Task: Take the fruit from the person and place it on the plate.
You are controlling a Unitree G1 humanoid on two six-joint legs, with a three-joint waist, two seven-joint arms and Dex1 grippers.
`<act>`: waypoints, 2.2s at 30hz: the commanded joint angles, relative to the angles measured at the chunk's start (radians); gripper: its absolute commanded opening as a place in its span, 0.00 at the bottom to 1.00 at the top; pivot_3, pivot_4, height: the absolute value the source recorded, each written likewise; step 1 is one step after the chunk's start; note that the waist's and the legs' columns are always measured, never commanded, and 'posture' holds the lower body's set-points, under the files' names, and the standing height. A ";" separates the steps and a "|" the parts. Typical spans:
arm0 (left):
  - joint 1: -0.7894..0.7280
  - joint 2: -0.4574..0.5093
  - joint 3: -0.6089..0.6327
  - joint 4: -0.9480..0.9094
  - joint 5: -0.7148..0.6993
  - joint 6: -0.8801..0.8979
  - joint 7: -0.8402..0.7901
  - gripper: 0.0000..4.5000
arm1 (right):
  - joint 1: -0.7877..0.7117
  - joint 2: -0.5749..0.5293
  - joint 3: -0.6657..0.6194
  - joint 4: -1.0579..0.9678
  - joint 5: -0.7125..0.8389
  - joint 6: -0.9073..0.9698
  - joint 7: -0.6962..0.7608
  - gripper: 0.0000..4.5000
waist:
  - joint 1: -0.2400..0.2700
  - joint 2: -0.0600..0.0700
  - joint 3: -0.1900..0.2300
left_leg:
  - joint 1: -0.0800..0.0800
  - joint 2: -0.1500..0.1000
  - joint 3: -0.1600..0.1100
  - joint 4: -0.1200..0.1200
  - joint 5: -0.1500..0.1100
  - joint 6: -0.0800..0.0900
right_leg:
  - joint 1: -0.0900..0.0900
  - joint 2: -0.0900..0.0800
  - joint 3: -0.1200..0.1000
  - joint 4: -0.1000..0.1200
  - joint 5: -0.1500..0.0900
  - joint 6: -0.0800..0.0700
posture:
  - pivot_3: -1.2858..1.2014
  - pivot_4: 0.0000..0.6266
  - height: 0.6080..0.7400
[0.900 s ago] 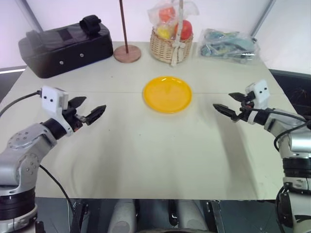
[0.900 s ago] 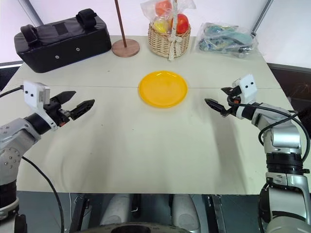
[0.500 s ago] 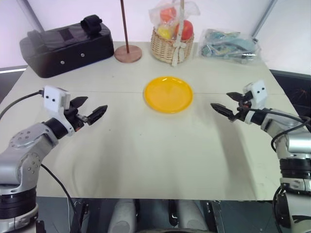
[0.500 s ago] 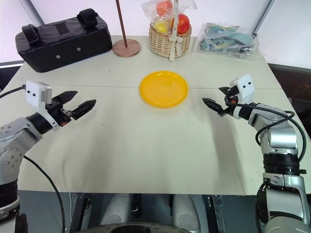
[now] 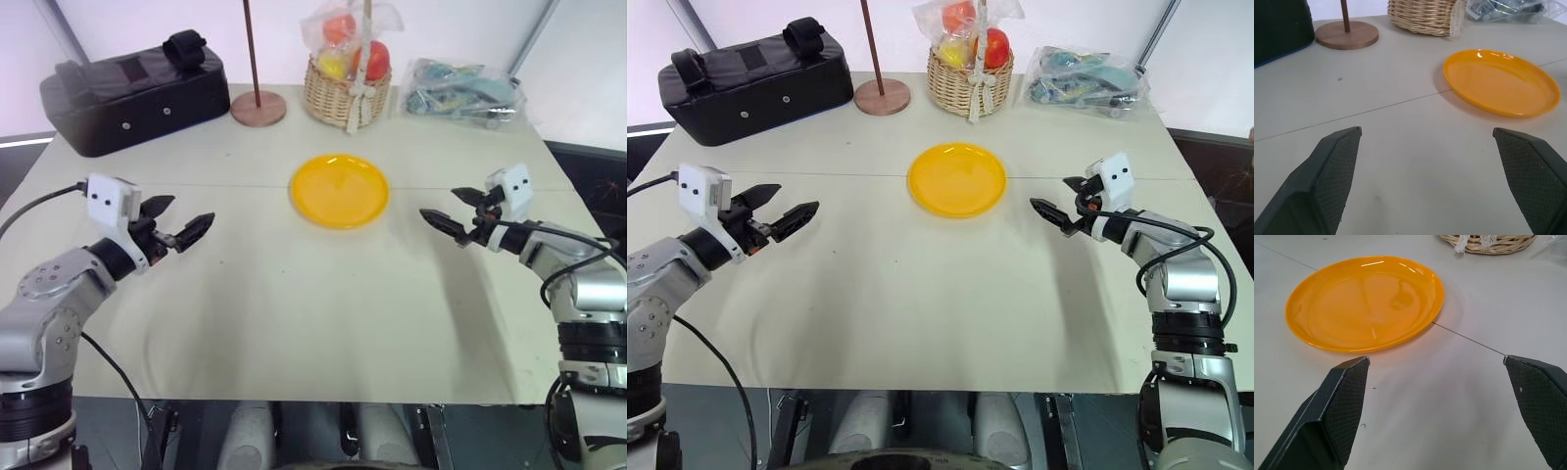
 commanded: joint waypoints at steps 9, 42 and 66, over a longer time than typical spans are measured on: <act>-0.022 0.014 0.016 -0.009 0.025 -0.038 -0.005 1.00 | -0.020 0.011 -0.006 -0.006 0.004 -0.032 -0.008 1.00 | 0.000 0.000 0.000 | 0.000 0.000 0.000 0.000 0.000 0.000 | 0.000 0.000 0.000 0.000 0.000 0.000 | 0.52 0.24 1.00; -0.214 0.267 0.042 0.181 -0.139 0.056 -0.372 1.00 | -0.032 0.027 0.011 -0.008 -0.006 -0.034 -0.026 1.00 | 0.000 0.000 0.000 | 0.000 0.000 0.000 0.000 0.000 0.000 | 0.000 0.000 0.000 0.000 0.000 0.000 | 0.52 0.24 1.00; -0.434 0.260 -0.110 0.220 -0.157 0.045 -0.524 1.00 | -0.575 0.029 -0.016 0.191 0.056 0.432 -0.173 1.00 | -0.002 0.001 0.001 | -0.003 0.000 0.001 0.000 0.000 0.000 | -0.003 0.001 0.002 0.000 0.000 0.000 | 0.52 0.24 1.00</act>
